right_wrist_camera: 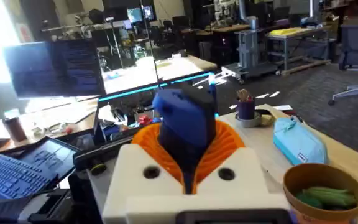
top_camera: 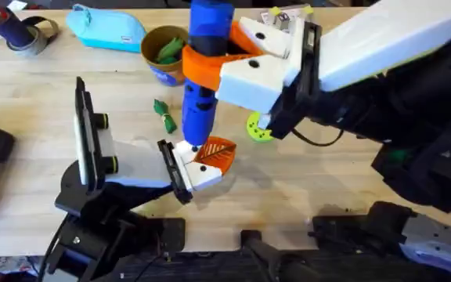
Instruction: Pick up the gripper from the table and insert it into the empty holder that is missing its gripper. Then pick up a screw, insert it into the mounting hole, and use the screwdriver to tighten it. Finally, clean up the table by picking up the vegetable and placing it into the bucket.
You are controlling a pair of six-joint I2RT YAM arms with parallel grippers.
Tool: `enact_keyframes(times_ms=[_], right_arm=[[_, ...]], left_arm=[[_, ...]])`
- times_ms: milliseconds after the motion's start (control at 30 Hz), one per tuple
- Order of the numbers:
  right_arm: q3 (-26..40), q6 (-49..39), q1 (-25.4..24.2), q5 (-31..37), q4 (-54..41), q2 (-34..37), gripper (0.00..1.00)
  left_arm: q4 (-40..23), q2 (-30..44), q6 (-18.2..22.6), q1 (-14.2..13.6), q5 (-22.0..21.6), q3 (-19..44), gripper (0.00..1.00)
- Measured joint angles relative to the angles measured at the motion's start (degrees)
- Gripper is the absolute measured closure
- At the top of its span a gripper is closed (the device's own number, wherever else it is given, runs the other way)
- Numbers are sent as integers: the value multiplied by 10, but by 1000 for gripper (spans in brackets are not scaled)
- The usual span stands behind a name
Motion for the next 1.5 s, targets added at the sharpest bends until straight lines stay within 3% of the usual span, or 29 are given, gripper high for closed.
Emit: enact_keyframes(times_ms=[767,1067,1500], right_arm=[[3,-30,0,-34,7,4,959],[6,-122,-1,-127,11,2,958],[6,-146,-1,-164,9,-9,958]], left_arm=[[-1,0,0,0,-2,0,991],[-2,0,0,0,-2,0,991],[4,0,1,0,-1,0,991]])
